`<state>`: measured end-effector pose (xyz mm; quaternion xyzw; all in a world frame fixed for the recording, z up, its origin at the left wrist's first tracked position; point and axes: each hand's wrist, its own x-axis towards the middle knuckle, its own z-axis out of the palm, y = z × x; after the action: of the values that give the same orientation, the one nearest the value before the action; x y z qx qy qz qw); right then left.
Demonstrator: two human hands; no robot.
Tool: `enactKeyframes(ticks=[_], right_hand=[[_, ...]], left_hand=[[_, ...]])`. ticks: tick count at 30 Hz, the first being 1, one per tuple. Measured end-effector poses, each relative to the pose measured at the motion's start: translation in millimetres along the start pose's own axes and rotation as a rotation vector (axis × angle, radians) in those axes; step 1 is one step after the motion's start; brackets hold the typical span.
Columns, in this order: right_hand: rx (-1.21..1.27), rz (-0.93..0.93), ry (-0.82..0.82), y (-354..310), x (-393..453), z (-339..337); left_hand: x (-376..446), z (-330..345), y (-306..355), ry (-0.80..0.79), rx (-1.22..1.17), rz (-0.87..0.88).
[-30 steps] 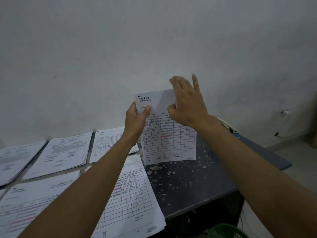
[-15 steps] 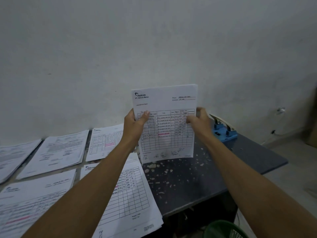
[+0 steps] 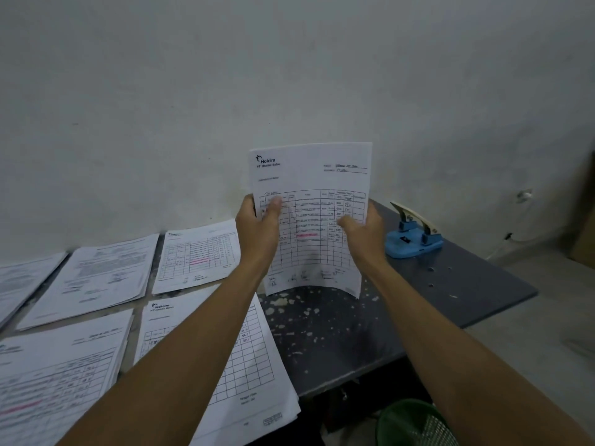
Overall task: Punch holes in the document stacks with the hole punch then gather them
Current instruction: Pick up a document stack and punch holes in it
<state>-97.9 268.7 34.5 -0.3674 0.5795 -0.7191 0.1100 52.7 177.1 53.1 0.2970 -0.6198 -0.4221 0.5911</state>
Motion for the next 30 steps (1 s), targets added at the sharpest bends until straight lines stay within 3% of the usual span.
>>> enactKeyframes(ticks=[7, 13, 20, 22, 26, 30], right_hand=[[0.061, 0.113, 0.002, 15.0, 5.8, -4.6], [0.121, 0.172, -0.103, 11.6, 22.9, -21.8], [0.238, 0.404, -0.287, 8.2, 59.2, -41.9], [0.168, 0.431, -0.309, 11.8, 67.4, -44.2], [-0.216, 0.276, -0.24, 19.1, 80.3, -50.0], [-0.504, -0.042, 0.053, 18.3, 100.6, -61.6]], left_hand=[[-1.3, 0.8, -8.1, -0.048, 0.037, -0.044], [15.5, -3.0, -9.5, -0.138, 0.051, -0.092], [32.8, -0.6, -7.7, -0.263, -0.005, -0.146], [29.9, 7.3, -13.6, -0.252, 0.033, -0.158], [22.8, 26.5, -28.4, -0.21, 0.066, -0.195], [19.0, 48.2, -43.7, -0.209, 0.05, -0.309]])
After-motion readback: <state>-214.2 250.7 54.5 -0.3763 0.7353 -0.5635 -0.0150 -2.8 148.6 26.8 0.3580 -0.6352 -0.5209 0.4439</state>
